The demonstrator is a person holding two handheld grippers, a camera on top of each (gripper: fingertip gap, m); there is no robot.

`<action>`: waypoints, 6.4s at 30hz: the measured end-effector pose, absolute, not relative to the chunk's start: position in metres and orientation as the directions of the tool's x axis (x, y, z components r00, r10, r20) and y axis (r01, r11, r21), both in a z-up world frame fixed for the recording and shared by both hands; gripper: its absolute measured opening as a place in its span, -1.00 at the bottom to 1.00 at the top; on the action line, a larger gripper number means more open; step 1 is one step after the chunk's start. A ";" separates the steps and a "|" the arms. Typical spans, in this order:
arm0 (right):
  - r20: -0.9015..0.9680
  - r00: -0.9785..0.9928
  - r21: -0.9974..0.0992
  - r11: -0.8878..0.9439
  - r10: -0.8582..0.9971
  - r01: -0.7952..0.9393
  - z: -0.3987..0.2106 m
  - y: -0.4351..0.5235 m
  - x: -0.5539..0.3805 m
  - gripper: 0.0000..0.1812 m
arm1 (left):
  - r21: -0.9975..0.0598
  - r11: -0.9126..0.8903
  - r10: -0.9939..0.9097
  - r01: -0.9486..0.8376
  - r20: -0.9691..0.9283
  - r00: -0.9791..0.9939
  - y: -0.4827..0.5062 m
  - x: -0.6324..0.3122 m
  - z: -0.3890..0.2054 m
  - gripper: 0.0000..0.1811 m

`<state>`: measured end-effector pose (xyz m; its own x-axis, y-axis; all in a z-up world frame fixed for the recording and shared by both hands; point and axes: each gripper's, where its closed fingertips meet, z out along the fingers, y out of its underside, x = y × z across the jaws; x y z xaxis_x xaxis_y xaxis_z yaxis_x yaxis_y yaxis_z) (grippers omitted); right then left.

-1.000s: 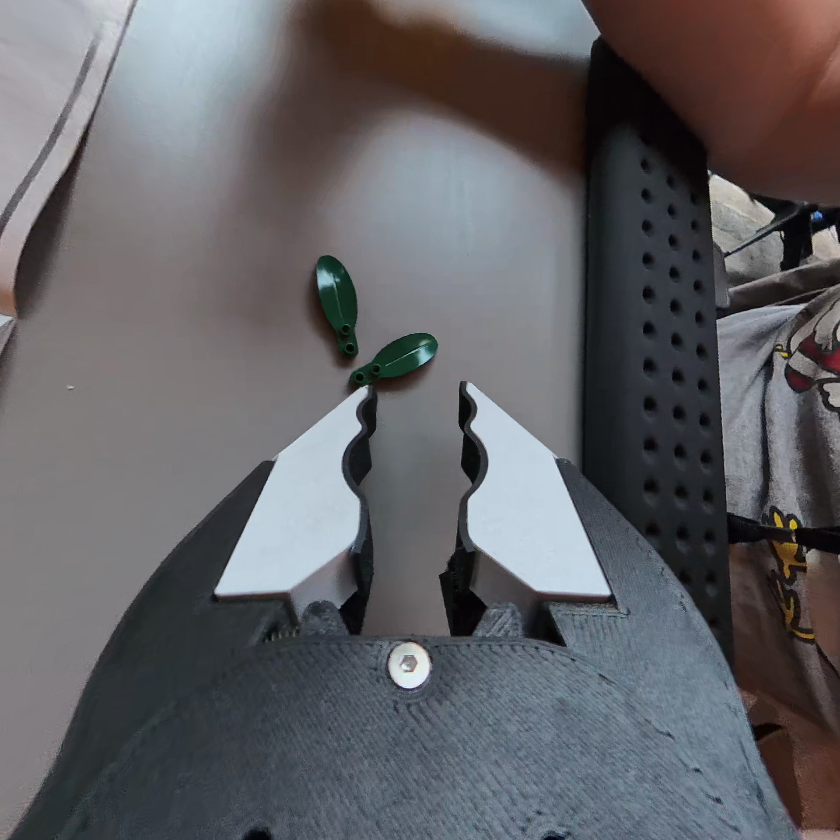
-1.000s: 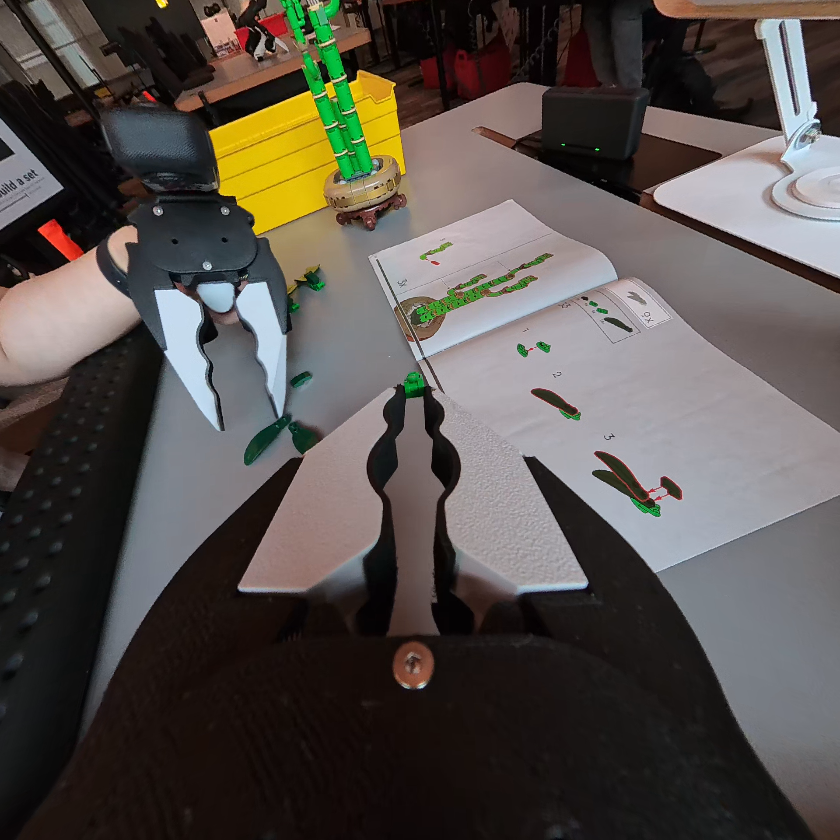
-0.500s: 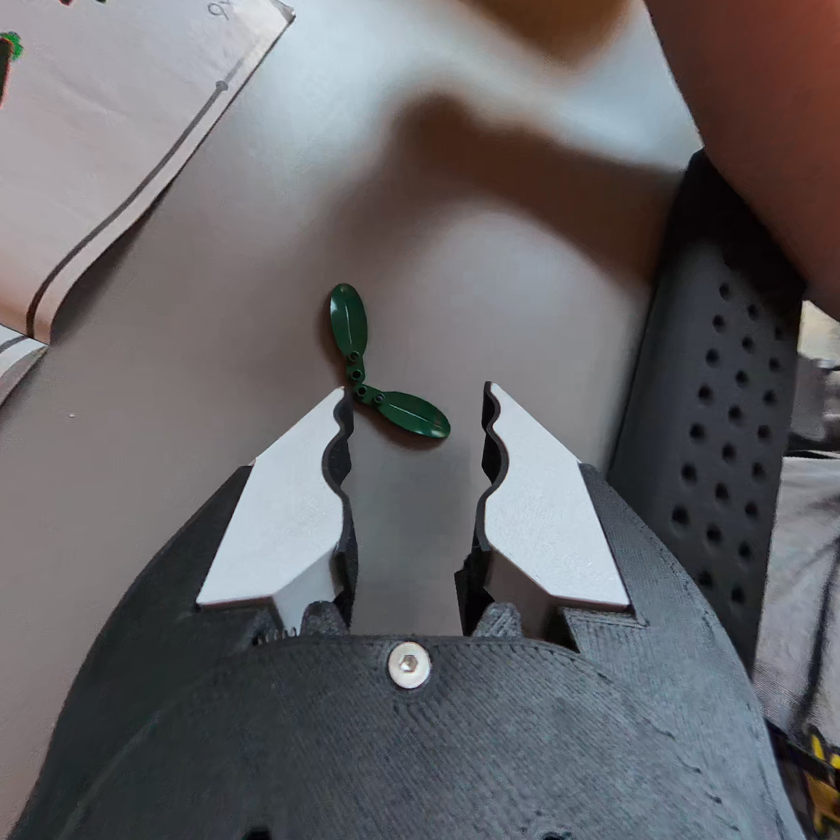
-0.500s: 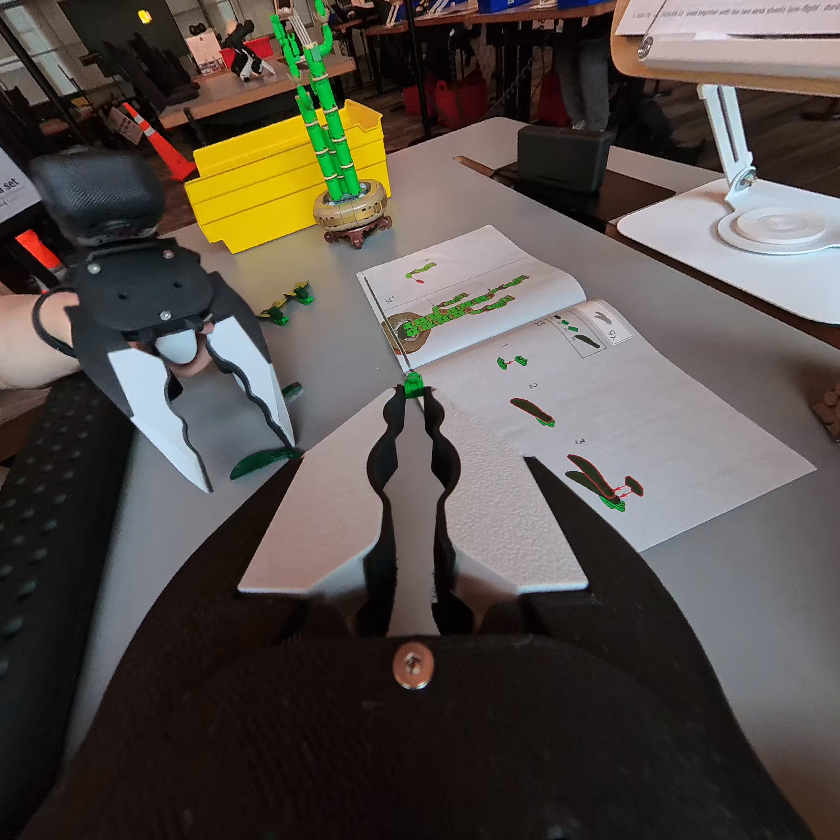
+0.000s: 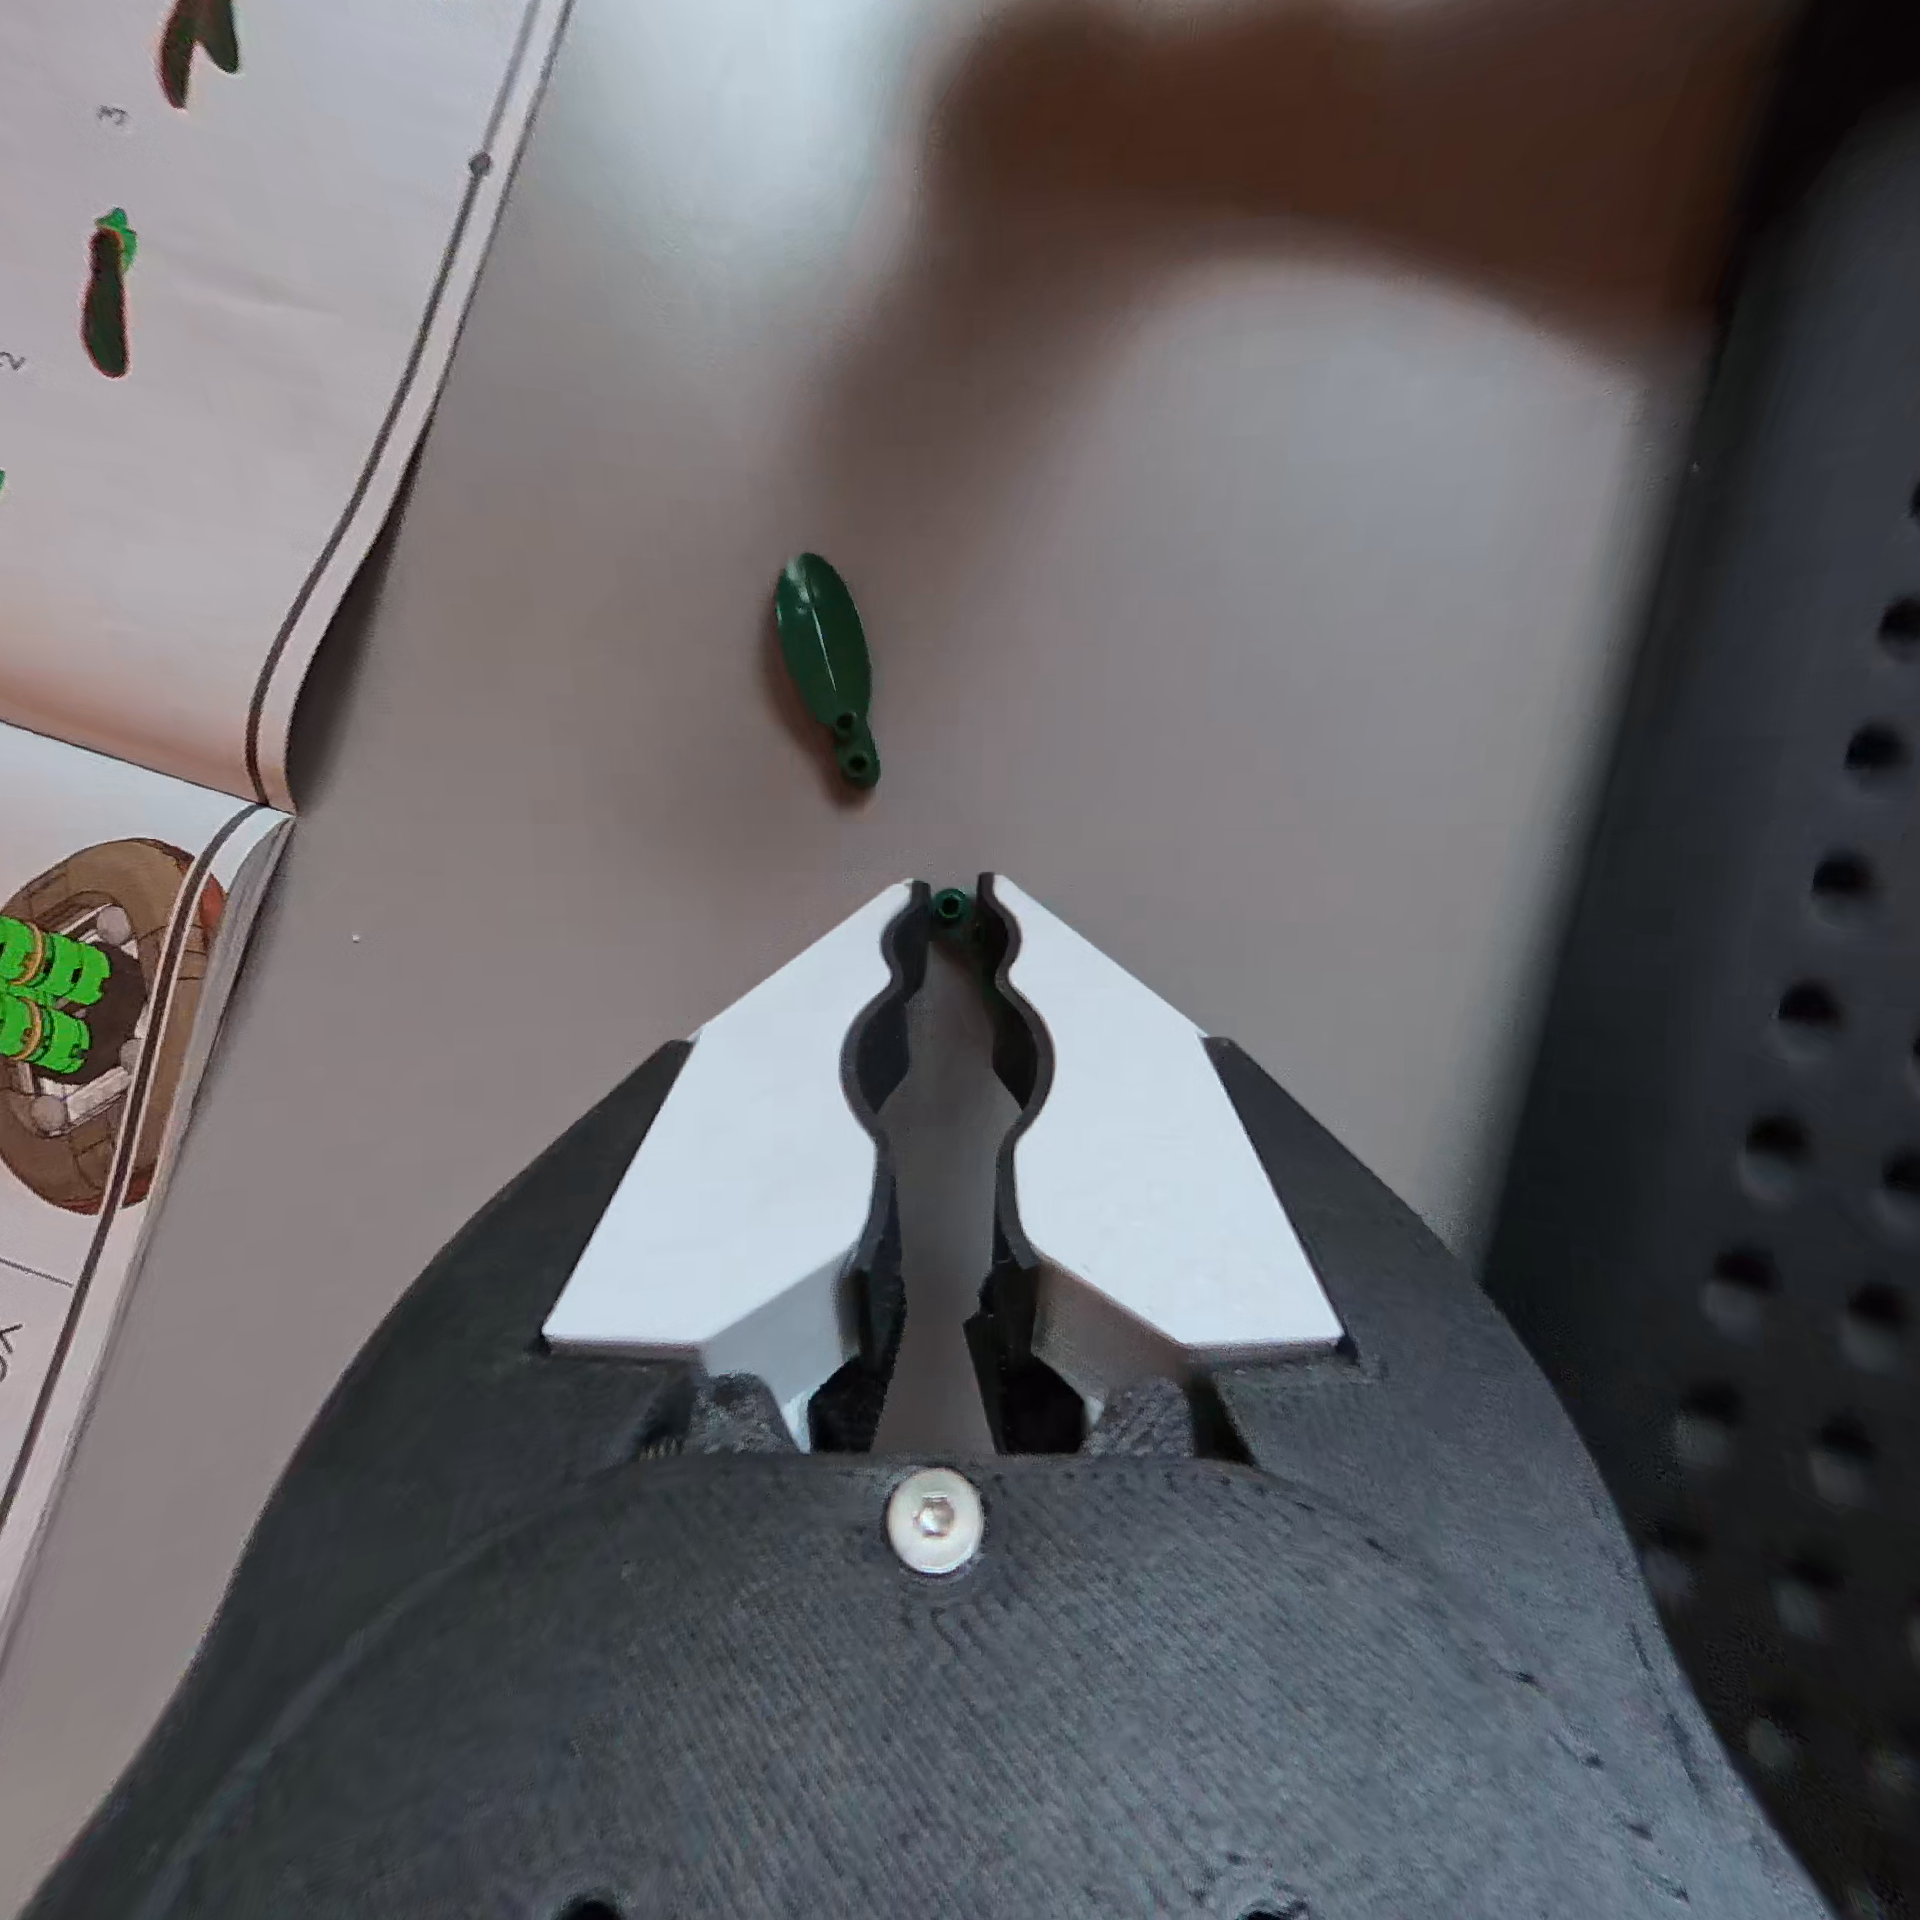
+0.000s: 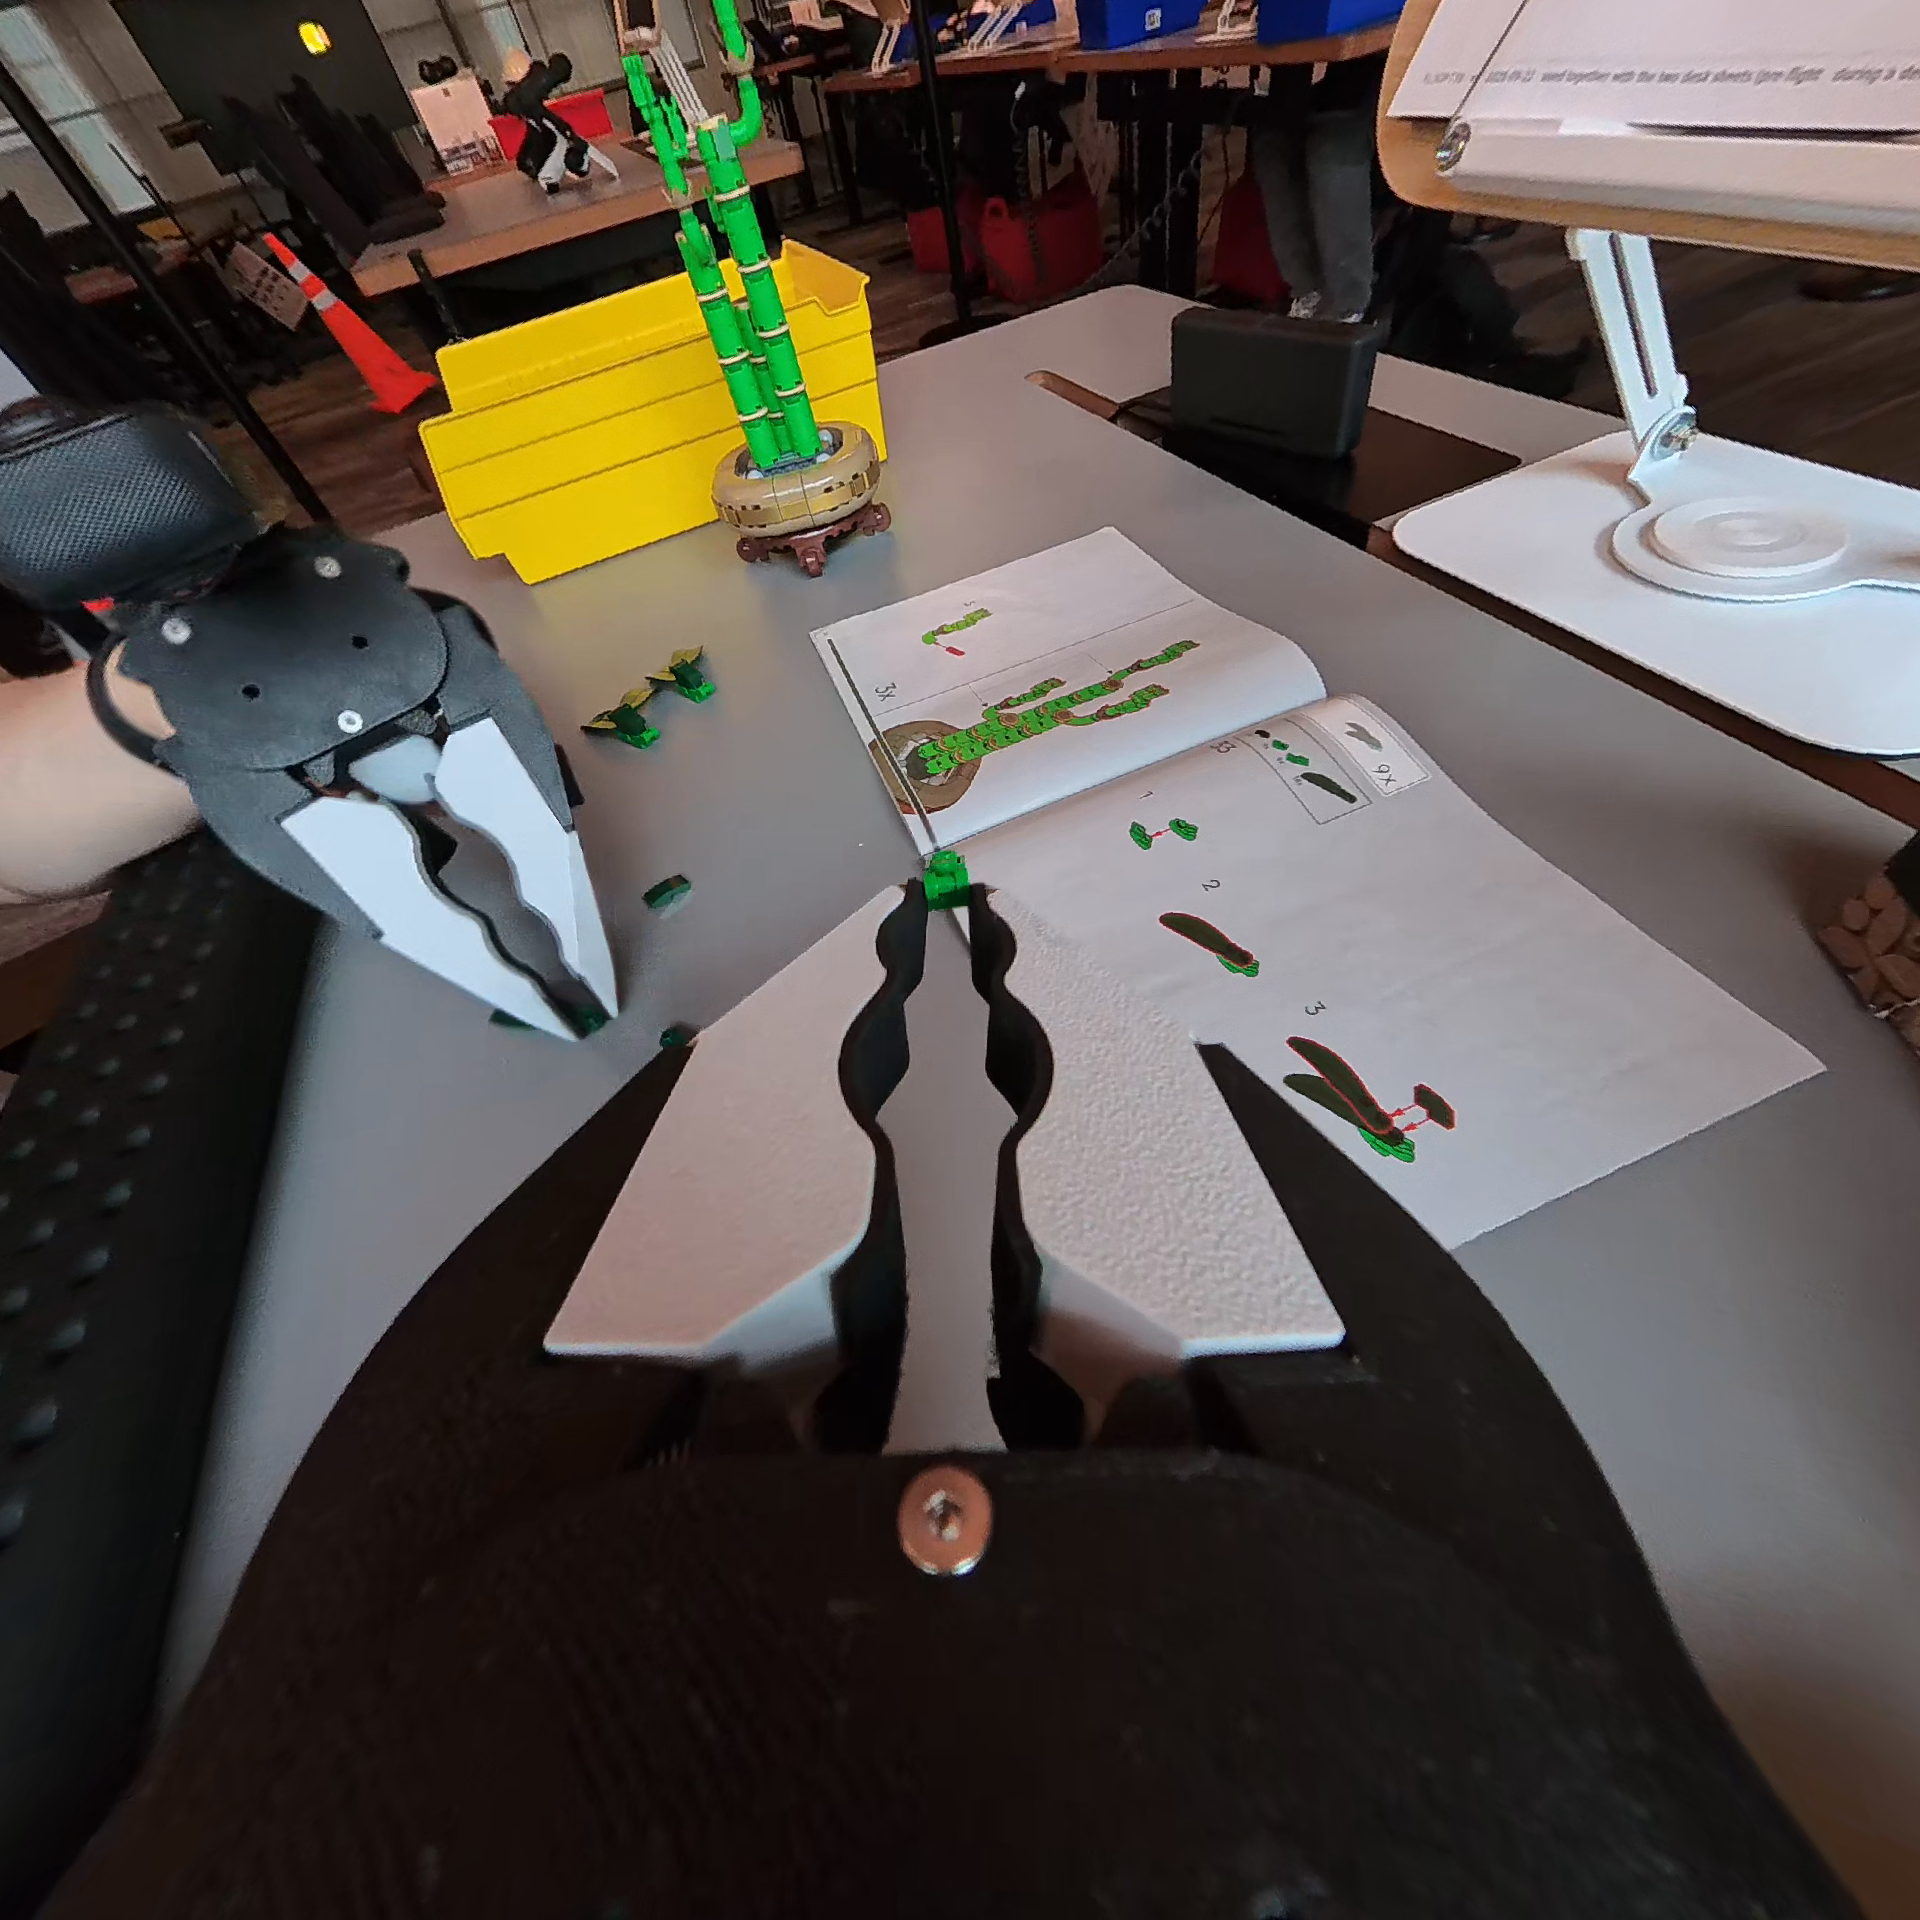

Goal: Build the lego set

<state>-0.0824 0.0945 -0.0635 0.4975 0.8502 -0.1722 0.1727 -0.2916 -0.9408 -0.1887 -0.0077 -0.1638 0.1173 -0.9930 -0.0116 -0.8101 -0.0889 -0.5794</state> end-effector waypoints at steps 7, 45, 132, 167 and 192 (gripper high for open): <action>-0.167 0.475 -0.934 -0.293 0.864 0.205 -0.068 0.091 -0.091 -0.93 | -0.601 -0.251 -0.968 -0.758 0.168 0.187 0.006 -0.208 -0.151 -0.72; -0.563 0.069 -0.817 -0.567 0.824 0.101 -0.053 0.046 -0.172 -0.93 | -0.793 -0.512 -0.851 -0.330 0.521 0.068 0.028 -0.209 -0.064 -0.85; -0.642 0.180 -0.490 -0.579 0.745 0.652 -0.135 -0.030 -0.222 -0.93 | -0.477 -0.272 -0.879 -0.836 0.477 0.015 -0.041 -0.220 -0.152 -0.89; -0.642 0.202 -0.673 -0.670 0.739 0.312 -0.096 0.025 -0.227 -0.93 | -0.653 -0.486 -0.849 -0.581 0.510 0.137 0.013 -0.212 -0.109 -0.88; -0.612 0.373 -0.653 -0.712 0.697 0.259 -0.105 0.047 -0.213 -0.93 | -0.665 -0.534 -0.841 -0.523 0.480 0.248 0.017 -0.191 -0.109 -0.32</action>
<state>-0.2134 0.0465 -0.1050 0.3729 0.6974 -0.6121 0.2590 -0.7116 -0.6531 -0.1909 0.0171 -0.1089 0.2484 -0.8413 0.4802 -0.5230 -0.5338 -0.6646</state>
